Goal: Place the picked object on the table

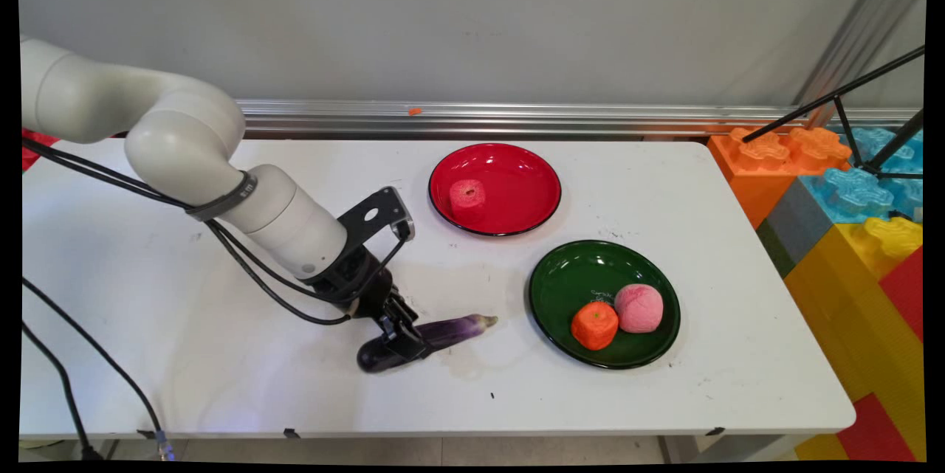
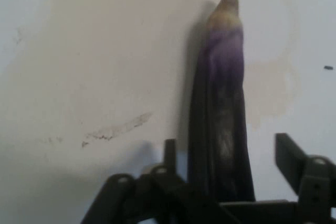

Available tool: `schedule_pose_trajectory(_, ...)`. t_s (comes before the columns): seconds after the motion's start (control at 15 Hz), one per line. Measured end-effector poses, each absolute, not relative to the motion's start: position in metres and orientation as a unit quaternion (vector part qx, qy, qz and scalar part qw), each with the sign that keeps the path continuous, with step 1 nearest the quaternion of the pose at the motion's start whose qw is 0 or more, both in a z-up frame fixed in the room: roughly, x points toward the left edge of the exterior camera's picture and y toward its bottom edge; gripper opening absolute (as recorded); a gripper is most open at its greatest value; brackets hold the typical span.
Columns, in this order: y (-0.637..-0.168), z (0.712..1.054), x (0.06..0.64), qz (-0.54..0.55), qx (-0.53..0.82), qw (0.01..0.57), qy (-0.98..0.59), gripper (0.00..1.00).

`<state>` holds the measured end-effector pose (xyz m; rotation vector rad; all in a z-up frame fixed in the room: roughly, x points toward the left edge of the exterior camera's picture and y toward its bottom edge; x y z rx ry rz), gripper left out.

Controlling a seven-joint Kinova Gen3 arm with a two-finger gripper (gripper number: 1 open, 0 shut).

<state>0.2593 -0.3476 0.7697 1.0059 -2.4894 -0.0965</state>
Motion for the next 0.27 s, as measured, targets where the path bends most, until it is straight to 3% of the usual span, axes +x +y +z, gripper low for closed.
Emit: schedule_pose_trajectory(0.27, -0.3459, 0.7713, 0.2582, -0.038, 0.357, 0.226, -0.905, 1.00)
